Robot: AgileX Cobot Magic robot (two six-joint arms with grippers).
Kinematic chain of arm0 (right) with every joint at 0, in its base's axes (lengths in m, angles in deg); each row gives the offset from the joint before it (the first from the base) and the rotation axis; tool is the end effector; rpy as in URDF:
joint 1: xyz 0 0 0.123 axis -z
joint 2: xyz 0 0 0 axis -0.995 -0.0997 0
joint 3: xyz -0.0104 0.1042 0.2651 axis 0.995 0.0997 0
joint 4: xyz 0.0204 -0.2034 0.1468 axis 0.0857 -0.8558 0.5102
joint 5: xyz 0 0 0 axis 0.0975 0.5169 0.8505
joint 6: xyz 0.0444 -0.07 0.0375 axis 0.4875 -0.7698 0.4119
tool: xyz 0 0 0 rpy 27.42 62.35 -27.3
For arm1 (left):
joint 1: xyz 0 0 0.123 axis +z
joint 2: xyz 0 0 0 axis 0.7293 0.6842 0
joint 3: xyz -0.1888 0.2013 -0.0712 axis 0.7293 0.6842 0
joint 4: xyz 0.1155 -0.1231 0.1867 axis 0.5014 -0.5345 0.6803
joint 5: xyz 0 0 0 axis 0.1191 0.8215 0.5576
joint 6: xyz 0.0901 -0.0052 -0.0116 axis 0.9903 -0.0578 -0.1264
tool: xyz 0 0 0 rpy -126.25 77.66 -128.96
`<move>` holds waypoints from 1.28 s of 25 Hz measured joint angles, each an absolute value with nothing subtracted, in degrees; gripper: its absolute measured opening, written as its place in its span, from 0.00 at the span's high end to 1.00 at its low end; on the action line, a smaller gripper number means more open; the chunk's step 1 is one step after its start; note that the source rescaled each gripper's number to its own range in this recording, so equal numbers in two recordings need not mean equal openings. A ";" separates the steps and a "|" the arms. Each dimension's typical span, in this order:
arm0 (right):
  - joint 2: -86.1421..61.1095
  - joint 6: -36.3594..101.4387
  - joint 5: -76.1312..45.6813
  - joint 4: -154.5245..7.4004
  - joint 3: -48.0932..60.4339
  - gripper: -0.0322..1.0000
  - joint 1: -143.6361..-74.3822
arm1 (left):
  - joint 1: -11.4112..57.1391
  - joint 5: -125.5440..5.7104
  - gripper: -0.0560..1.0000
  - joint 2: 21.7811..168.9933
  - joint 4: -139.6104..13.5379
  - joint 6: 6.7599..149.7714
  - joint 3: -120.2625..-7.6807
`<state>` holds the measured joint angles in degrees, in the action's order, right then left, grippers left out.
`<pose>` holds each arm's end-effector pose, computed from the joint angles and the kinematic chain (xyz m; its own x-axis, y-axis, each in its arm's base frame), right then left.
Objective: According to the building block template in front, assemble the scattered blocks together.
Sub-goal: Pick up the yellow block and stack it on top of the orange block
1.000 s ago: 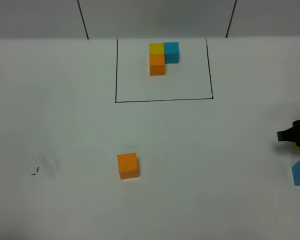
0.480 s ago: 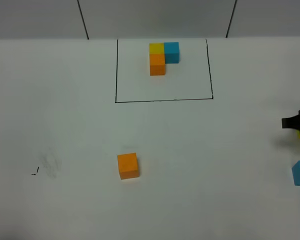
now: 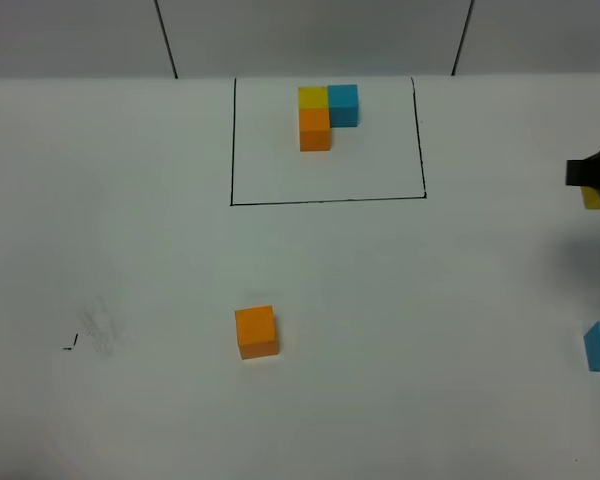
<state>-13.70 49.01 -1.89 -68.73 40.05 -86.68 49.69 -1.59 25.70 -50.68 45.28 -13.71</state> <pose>0.2637 0.0189 0.2631 -0.7138 0.0638 -0.6975 -0.0343 0.9915 0.1258 0.0021 -0.0015 0.2787 -0.5196 -0.0165 -0.8543 -0.0299 0.9996 -0.0012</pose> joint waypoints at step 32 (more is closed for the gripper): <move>-47.17 60.62 -6.96 -68.45 13.63 0.39 -123.93 | 49.69 -1.59 0.95 25.70 -50.68 45.28 -13.71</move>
<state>-47.17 60.62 -6.96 -68.45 13.63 -123.93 49.69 -1.59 25.70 -50.68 45.28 -13.71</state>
